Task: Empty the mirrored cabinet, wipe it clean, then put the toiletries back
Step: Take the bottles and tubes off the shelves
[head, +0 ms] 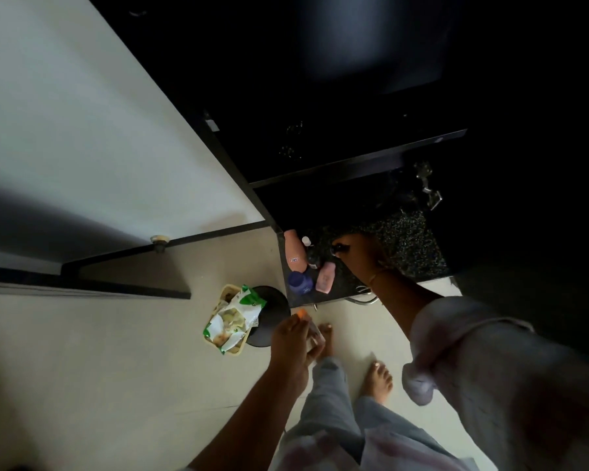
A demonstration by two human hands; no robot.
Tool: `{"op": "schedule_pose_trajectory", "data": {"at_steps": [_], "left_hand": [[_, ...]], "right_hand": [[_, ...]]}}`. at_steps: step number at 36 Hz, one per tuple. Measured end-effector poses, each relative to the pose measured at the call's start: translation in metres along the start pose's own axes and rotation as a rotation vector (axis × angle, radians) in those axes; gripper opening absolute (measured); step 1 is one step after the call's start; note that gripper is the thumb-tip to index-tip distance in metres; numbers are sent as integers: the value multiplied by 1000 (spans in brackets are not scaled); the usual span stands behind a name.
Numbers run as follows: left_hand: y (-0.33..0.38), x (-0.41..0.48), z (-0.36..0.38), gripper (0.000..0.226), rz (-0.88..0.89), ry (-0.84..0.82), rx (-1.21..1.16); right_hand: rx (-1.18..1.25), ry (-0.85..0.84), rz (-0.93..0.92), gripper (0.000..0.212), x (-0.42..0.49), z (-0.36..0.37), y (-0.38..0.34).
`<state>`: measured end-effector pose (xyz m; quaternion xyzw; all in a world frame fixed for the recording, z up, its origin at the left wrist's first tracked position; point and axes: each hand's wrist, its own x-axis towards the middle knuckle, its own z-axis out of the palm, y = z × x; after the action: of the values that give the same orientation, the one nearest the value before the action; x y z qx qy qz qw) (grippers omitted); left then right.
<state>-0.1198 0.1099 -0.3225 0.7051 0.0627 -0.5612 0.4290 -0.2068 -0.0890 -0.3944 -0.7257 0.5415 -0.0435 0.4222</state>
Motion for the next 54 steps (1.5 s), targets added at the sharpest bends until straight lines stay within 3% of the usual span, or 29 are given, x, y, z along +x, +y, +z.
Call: {"op": "schedule_pose_trajectory", "data": {"at_steps": [4, 11, 18, 21, 24, 27, 30, 35, 46, 54], "left_hand": [[-2, 5, 11, 11, -20, -92, 64], [10, 17, 38, 16, -65, -92, 92], [14, 35, 52, 6, -43, -135, 98], [17, 37, 59, 8, -63, -153, 27], [16, 38, 63, 13, -26, -156, 12], [12, 40, 69, 27, -8, -158, -9], [13, 39, 78, 23, -12, -144, -50], [13, 34, 86, 53, 17, -162, -107], [16, 37, 89, 28, -9, -239, -141], [15, 48, 85, 39, 40, -258, -75]], "right_hand": [[-56, 1, -41, 28, 17, 5, -4], [-86, -69, -102, 29, 35, 9, -13], [-92, -65, -126, 31, 34, 7, -15], [-41, 3, -75, 35, 27, 4, -7], [-14, 16, 0, 22, 13, -5, 2], [12, -86, 84, 26, -13, -11, 12], [125, -202, 153, 33, -42, -13, 28], [271, -259, 161, 24, -76, -14, 42], [476, -267, 173, 24, -81, -16, 43], [637, -324, 322, 31, -80, -18, 44]]}}
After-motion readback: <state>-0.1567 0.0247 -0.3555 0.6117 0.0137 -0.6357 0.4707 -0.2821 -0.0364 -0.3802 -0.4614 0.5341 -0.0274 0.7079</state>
